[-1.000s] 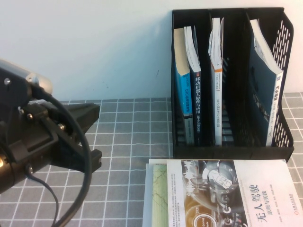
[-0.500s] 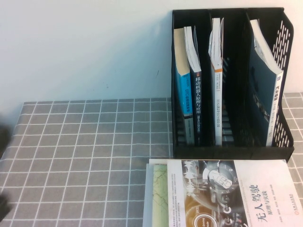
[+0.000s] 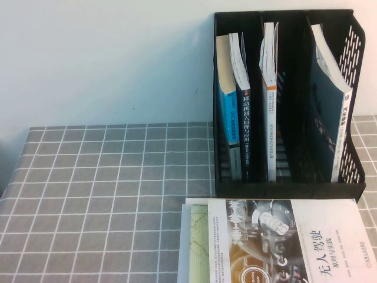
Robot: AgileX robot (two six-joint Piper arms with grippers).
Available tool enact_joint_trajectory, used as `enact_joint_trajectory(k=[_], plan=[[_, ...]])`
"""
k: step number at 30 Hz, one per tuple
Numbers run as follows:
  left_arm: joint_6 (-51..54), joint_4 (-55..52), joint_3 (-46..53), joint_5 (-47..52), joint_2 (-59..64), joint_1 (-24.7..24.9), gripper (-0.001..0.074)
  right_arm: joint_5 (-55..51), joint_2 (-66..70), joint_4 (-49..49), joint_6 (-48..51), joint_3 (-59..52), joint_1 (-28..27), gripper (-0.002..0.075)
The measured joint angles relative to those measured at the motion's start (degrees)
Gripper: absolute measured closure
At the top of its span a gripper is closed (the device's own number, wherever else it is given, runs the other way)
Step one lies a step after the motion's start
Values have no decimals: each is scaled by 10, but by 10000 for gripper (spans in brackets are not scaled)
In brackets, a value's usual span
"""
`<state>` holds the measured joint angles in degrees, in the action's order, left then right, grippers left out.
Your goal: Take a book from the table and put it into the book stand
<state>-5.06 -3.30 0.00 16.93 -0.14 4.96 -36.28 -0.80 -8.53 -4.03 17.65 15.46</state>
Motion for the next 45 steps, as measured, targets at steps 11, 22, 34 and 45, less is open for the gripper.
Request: enact_joint_trajectory(k=[11, 22, 34, 45], plan=[[-30, 9, 8, 21, -4, -1, 734, 0, 0, 0, 0, 0, 0, 729], [-13, 13, 8, 23, -4, -1, 734, 0, 0, 0, 0, 0, 0, 729], [-2, 20, 8, 23, -4, -1, 734, 0, 0, 0, 0, 0, 0, 729], [-2, 20, 8, 23, -4, -1, 735, 0, 0, 0, 0, 0, 0, 729]])
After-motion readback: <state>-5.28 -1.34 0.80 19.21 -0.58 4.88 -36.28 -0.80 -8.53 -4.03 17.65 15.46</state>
